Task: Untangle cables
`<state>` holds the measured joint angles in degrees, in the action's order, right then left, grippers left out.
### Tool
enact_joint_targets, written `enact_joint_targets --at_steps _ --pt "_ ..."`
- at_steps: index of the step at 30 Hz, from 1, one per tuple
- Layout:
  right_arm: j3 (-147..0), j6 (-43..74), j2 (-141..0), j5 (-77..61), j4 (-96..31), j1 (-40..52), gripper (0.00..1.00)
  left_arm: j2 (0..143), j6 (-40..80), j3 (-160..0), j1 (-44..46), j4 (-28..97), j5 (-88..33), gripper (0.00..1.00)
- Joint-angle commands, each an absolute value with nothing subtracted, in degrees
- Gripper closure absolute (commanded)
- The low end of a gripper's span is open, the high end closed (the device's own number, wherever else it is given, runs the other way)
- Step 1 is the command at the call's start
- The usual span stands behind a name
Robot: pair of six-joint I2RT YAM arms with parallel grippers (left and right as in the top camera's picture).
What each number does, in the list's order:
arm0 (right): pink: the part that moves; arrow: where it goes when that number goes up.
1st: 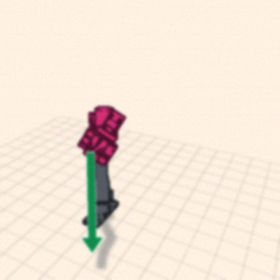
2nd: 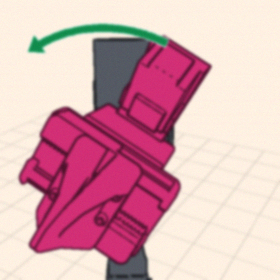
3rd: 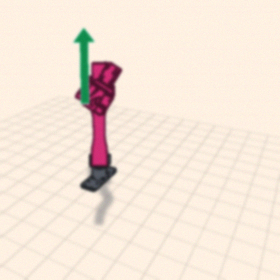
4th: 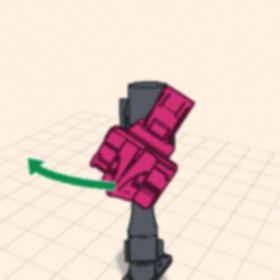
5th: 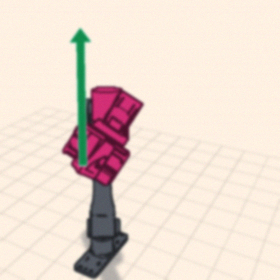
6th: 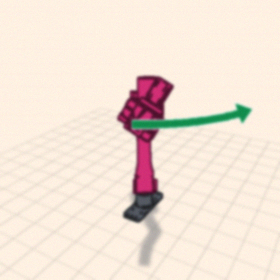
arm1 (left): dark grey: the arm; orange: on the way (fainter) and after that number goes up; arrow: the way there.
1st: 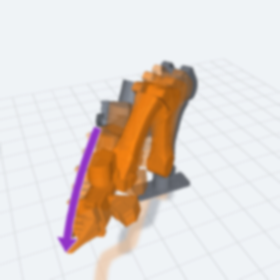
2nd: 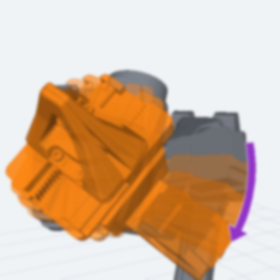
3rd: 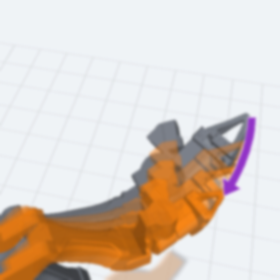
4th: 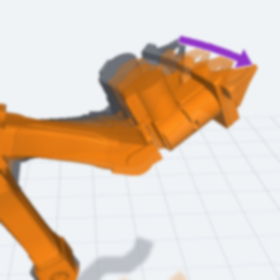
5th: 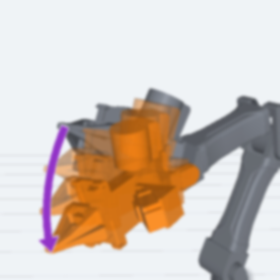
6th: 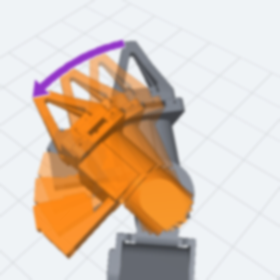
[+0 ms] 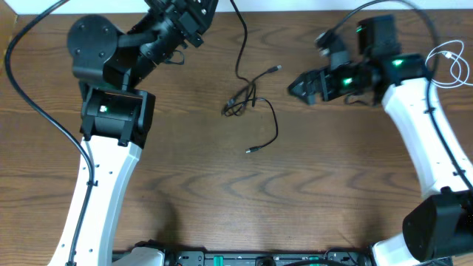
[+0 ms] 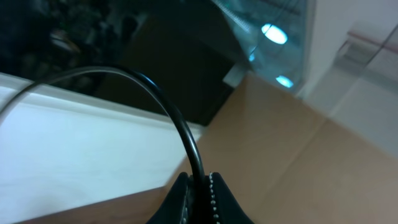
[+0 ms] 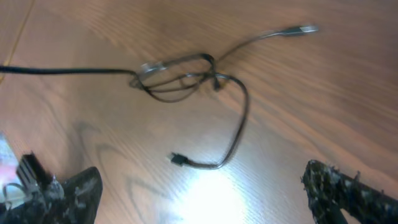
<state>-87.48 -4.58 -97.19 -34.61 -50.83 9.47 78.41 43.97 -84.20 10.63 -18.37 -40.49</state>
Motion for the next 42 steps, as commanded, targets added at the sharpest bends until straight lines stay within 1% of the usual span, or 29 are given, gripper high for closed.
enact_joint_targets --at_steps 1,8,12,14,18,21,26,31,33,35,36,39,40,41,42 --pt "-83.61 -11.90 -97.80 -38.35 -46.59 13.72 0.01 77.97 57.43 -85.58 9.52 -22.52 -44.58 0.93" --pt "-80.68 -9.34 -98.26 -38.65 -40.36 17.54 0.02 77.97 64.10 -85.60 8.40 -31.27 -42.81 0.93" --pt "-80.55 -9.32 -98.26 -43.55 -37.69 18.33 0.04 77.97 68.14 -85.65 7.66 -34.70 -39.86 0.93" --pt "-80.55 -9.32 -98.26 -45.54 -36.14 18.44 0.06 77.97 69.01 -85.65 7.42 -35.07 -39.75 0.93" --pt "-80.55 -9.56 -98.26 -54.43 -30.39 18.41 0.07 78.00 69.34 -85.65 7.40 -35.03 -39.79 0.93" --pt "-80.55 -12.58 -98.17 -61.25 -26.83 18.41 0.07 78.00 70.04 -85.65 7.40 -35.05 -39.18 0.93" --pt "-80.55 -12.73 -98.15 -64.88 -23.35 18.55 0.08 77.97 70.85 -85.65 7.40 -35.03 -38.41 0.92" --pt "-80.55 -12.93 -98.15 -68.16 -21.39 19.40 0.13 78.00 70.85 -85.65 7.42 -34.96 -38.33 0.93" --pt "-80.55 -12.93 -98.15 -67.94 -19.77 20.49 0.17 78.00 70.87 -85.65 7.42 -34.96 -38.33 0.93" --pt "-80.55 -12.91 -98.17 -67.26 -17.28 21.91 0.26 78.00 71.48 -85.65 7.42 -34.92 -38.39 0.93" --pt "-80.55 -12.58 -98.17 -65.98 -16.14 22.72 0.29 78.00 71.55 -85.65 7.42 -34.65 -38.41 0.93" --pt "-80.55 -8.97 -98.17 -59.33 -12.53 25.26 0.32 78.00 71.66 -85.65 7.42 -31.99 -38.57 0.93" --pt "-80.55 -8.34 -98.17 -57.89 -11.94 25.85 0.36 78.00 71.64 -85.65 7.42 -30.59 -38.57 0.92" --pt "-80.55 -8.12 -98.17 -56.47 -11.92 26.44 0.51 78.00 71.64 -85.65 7.42 -29.12 -38.57 0.92" --pt "-80.55 -7.62 -98.17 -55.40 -11.99 26.70 0.69 78.00 71.61 -85.62 7.42 -27.79 -38.57 0.92"
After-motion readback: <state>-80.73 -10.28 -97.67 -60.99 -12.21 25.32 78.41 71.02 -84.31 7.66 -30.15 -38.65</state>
